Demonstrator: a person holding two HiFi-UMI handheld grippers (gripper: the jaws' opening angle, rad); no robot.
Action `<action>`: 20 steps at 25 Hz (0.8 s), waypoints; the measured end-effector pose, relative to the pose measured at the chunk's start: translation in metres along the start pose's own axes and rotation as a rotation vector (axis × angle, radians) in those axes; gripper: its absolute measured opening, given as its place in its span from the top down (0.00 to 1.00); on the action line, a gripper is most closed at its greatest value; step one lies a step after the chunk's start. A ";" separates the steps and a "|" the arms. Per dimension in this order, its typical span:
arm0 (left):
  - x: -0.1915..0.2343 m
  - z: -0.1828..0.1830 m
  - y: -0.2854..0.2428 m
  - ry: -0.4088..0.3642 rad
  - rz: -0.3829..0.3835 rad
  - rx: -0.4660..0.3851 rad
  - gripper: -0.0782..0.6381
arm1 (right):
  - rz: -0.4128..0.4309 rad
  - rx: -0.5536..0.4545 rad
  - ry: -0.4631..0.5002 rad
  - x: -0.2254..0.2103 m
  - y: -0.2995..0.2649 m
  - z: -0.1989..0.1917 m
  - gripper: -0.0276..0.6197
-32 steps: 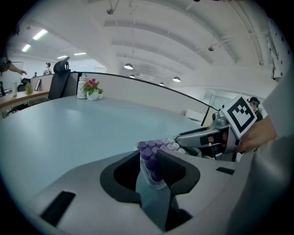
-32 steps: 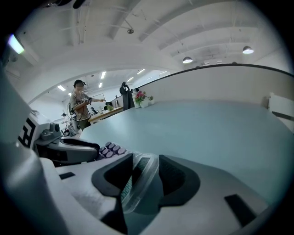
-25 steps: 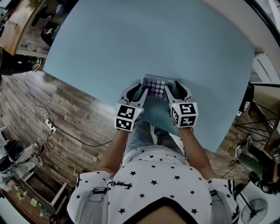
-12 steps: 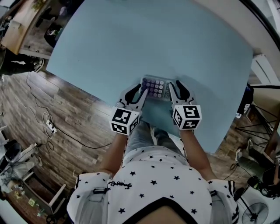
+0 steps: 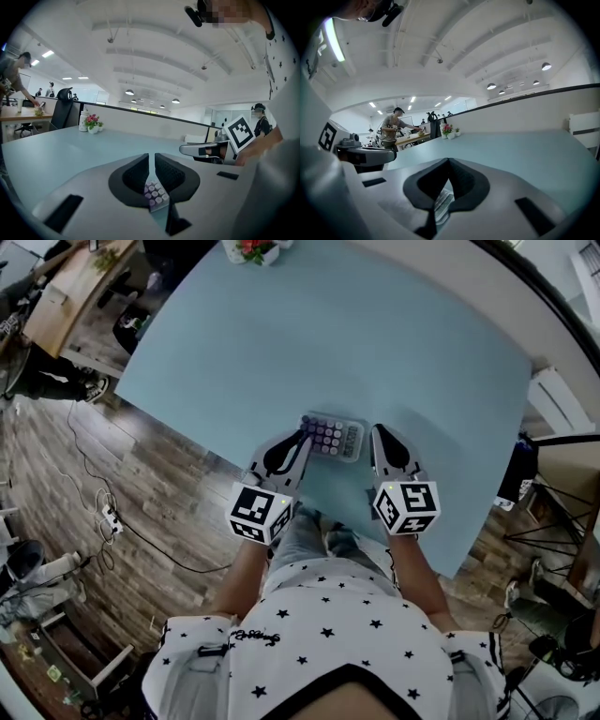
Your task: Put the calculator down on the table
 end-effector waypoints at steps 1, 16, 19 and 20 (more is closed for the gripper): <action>-0.004 0.003 0.001 -0.006 0.001 -0.008 0.81 | 0.014 -0.012 -0.001 0.000 0.004 0.004 0.96; -0.085 0.033 0.025 -0.070 0.042 -0.110 0.84 | 0.186 -0.180 0.027 -0.007 0.085 0.044 0.96; -0.095 0.031 0.032 -0.073 0.071 -0.126 0.84 | 0.203 -0.195 0.029 -0.007 0.096 0.045 0.96; -0.099 0.030 0.034 -0.075 0.078 -0.128 0.84 | 0.209 -0.198 0.028 -0.008 0.099 0.045 0.96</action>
Point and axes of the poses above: the fingertips, and each gripper's own axes: y backward along the fingers, x to its left, z out of its top, the point moved 7 cm from there along y, backward along the fingers, and after that the axes turned 14 degrees about -z, right-handed, at the moved point
